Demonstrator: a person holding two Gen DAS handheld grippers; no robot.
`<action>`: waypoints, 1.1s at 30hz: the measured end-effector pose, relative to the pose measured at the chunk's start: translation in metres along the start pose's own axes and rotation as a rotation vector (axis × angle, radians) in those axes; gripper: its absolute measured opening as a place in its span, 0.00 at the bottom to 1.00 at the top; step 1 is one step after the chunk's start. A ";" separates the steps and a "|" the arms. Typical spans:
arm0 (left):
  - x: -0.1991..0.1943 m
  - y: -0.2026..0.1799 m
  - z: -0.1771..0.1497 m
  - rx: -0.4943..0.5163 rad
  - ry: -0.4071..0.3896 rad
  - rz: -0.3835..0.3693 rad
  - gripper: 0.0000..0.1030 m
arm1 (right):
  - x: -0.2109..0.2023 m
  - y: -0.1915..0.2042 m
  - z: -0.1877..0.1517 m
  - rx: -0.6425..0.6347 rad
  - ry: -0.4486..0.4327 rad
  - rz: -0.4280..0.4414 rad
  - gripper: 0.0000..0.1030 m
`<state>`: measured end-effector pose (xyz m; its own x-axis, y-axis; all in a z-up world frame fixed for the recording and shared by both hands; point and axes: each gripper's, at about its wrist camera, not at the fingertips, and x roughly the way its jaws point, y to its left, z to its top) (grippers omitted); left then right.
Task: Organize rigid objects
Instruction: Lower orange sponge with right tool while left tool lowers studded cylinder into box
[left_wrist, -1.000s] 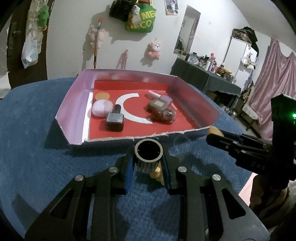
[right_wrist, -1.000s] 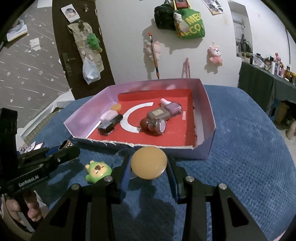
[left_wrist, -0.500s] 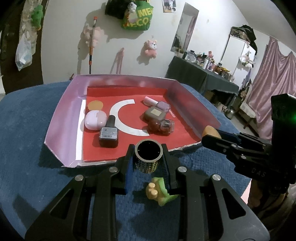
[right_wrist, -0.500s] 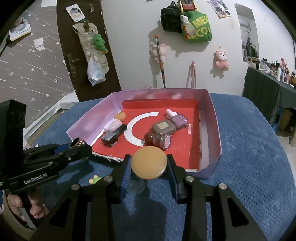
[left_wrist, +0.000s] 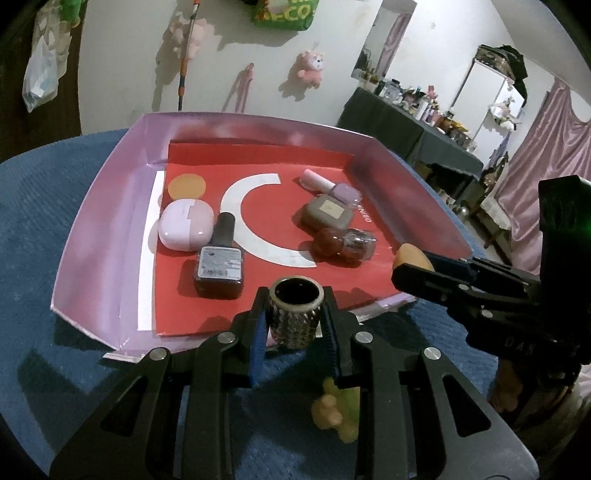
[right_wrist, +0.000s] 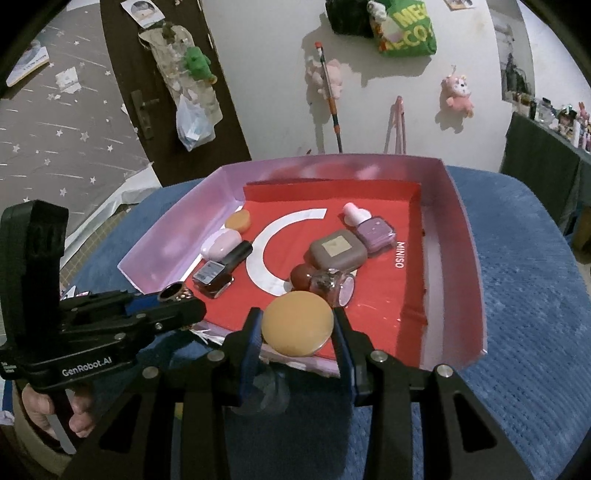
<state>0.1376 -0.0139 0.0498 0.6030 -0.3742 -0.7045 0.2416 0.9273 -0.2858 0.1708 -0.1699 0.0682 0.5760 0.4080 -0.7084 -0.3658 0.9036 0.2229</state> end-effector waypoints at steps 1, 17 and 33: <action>0.002 0.001 0.001 -0.002 0.004 0.006 0.24 | 0.003 0.001 0.001 0.001 0.008 0.002 0.39; 0.031 0.020 0.011 -0.049 0.053 0.002 0.24 | 0.040 -0.007 0.008 0.022 0.117 0.005 0.39; 0.034 0.025 0.013 -0.062 0.050 -0.011 0.24 | 0.054 -0.015 0.009 0.024 0.126 -0.052 0.39</action>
<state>0.1741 -0.0039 0.0274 0.5611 -0.3855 -0.7325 0.1993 0.9218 -0.3325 0.2135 -0.1601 0.0326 0.4970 0.3426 -0.7972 -0.3199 0.9264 0.1987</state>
